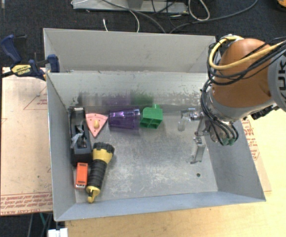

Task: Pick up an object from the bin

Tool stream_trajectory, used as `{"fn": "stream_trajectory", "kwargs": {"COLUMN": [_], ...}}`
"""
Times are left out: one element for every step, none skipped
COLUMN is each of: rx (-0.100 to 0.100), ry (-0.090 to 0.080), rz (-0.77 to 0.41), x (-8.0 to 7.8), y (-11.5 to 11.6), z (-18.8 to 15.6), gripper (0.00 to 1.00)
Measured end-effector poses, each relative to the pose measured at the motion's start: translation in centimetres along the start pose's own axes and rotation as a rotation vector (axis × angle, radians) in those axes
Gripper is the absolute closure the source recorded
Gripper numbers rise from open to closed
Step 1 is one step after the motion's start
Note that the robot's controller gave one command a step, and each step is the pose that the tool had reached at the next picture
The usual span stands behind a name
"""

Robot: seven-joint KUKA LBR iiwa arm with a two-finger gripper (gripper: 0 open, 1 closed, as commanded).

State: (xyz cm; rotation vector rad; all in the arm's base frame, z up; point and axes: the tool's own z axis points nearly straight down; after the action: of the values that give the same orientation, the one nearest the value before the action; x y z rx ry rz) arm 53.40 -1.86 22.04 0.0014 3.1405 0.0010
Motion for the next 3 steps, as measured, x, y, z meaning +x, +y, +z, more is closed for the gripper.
{"fn": "stream_trajectory", "kwargs": {"rx": [-0.001,-0.002,-0.002], "ry": [-0.006,-0.002,-0.005], "rz": [0.045,0.231,0.128], "x": [-3.2,-4.5,-10.4], "y": [-1.2,-1.8,1.7], "z": [7.0,8.6,7.7], "gripper": [0.0,0.0,0.0]}}
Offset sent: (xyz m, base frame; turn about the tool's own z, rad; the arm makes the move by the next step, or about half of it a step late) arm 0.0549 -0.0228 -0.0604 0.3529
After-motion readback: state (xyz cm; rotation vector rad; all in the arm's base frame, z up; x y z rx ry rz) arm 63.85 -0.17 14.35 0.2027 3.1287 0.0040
